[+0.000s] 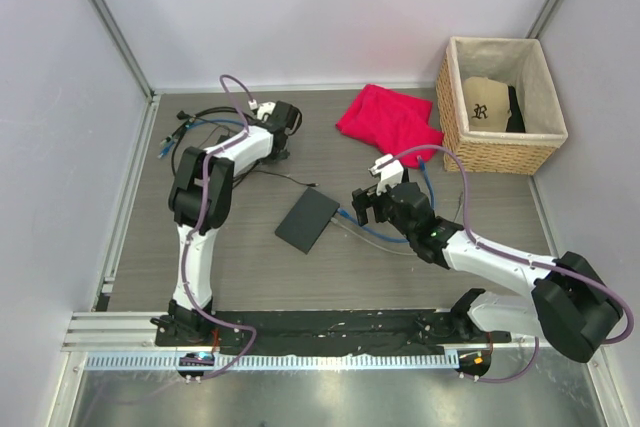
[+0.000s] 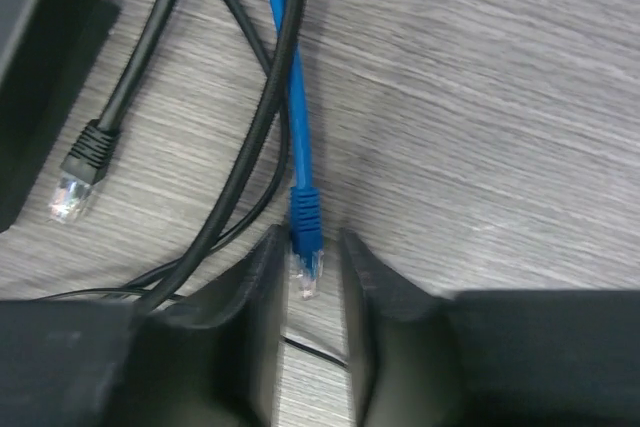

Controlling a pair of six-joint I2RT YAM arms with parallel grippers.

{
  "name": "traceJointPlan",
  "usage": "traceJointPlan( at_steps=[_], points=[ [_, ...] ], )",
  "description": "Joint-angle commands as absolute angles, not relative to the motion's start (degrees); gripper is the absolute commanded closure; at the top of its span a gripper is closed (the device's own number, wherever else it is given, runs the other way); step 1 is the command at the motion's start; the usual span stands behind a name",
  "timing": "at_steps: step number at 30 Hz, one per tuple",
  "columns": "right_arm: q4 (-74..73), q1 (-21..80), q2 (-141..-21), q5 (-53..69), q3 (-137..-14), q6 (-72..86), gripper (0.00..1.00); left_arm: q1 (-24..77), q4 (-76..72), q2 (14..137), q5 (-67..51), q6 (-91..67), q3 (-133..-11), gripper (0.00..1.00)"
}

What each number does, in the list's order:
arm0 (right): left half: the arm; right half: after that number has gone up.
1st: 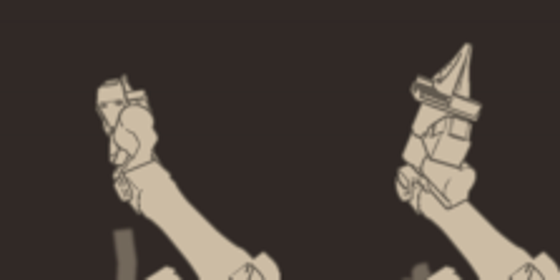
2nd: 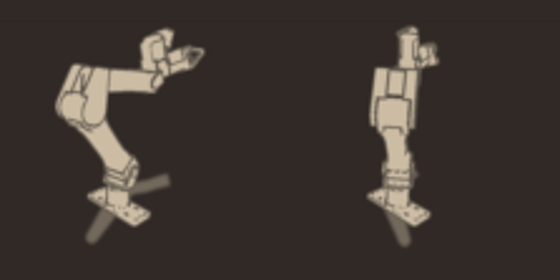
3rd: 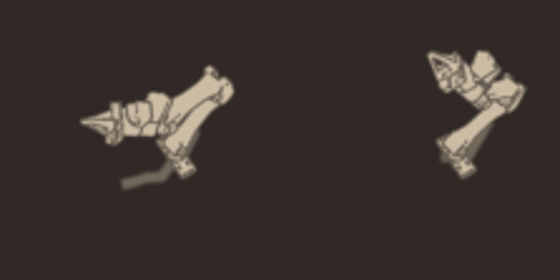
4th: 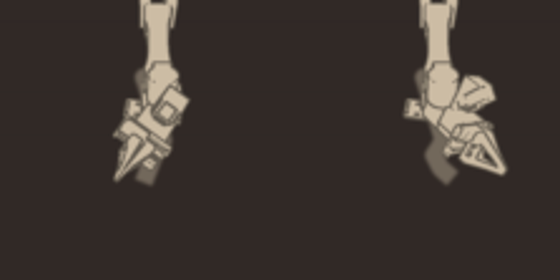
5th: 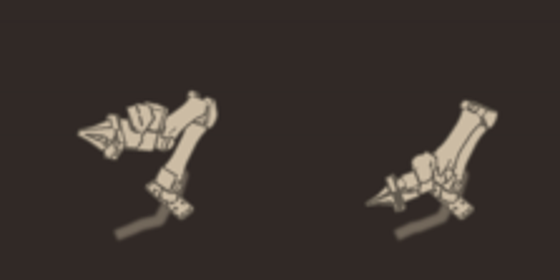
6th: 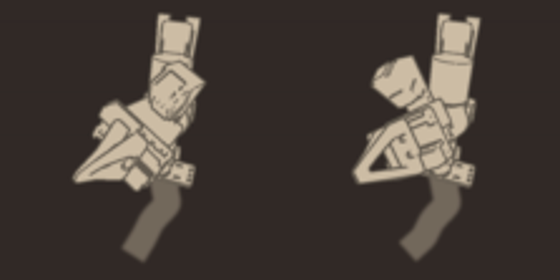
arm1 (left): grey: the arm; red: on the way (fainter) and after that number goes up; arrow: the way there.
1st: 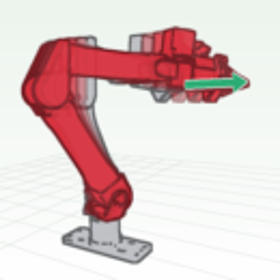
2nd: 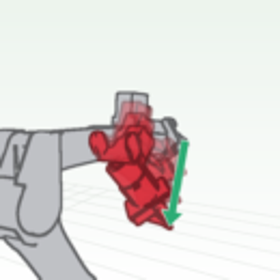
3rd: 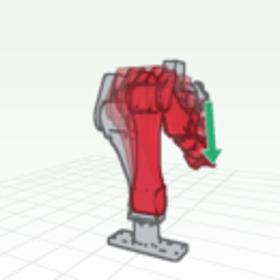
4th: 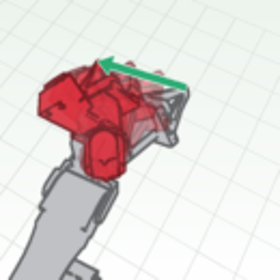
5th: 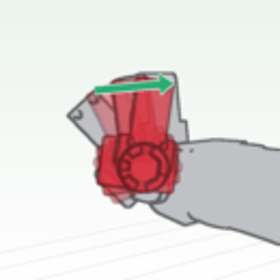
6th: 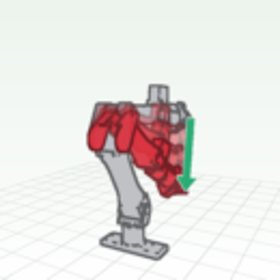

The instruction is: Insert the plug into the switch port

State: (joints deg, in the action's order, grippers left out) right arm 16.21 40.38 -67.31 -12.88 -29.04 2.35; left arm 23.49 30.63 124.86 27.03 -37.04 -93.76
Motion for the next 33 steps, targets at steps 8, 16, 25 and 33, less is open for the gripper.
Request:
traceJointPlan(
  at_steps=[8, 16, 25, 33],
  points=[
    [18.9, 40.25, -65.83, -13.18, -28.74, 3.16, 0.02, 23.73, 32.17, 115.77, 14.53, -35.86, -97.02, 0.99],
    [17.58, 40.34, -60.13, -15.38, -27.86, 4.39, 0.02, 29.96, 37.43, 104.51, 9.15, -30.85, -113.89, 0.99],
    [7.3, 40.25, -45.55, -13.37, -28.65, 9.31, 0.03, 36.99, 32.62, 88.71, -6.93, -33.22, -103.83, 0.97],
    [-2.55, 40.34, -37.27, -3.45, -29.53, 9.06, 0.03, 39.64, 22.15, 76.82, -16.34, -33.23, -73.68, 0.96]
  ],
)
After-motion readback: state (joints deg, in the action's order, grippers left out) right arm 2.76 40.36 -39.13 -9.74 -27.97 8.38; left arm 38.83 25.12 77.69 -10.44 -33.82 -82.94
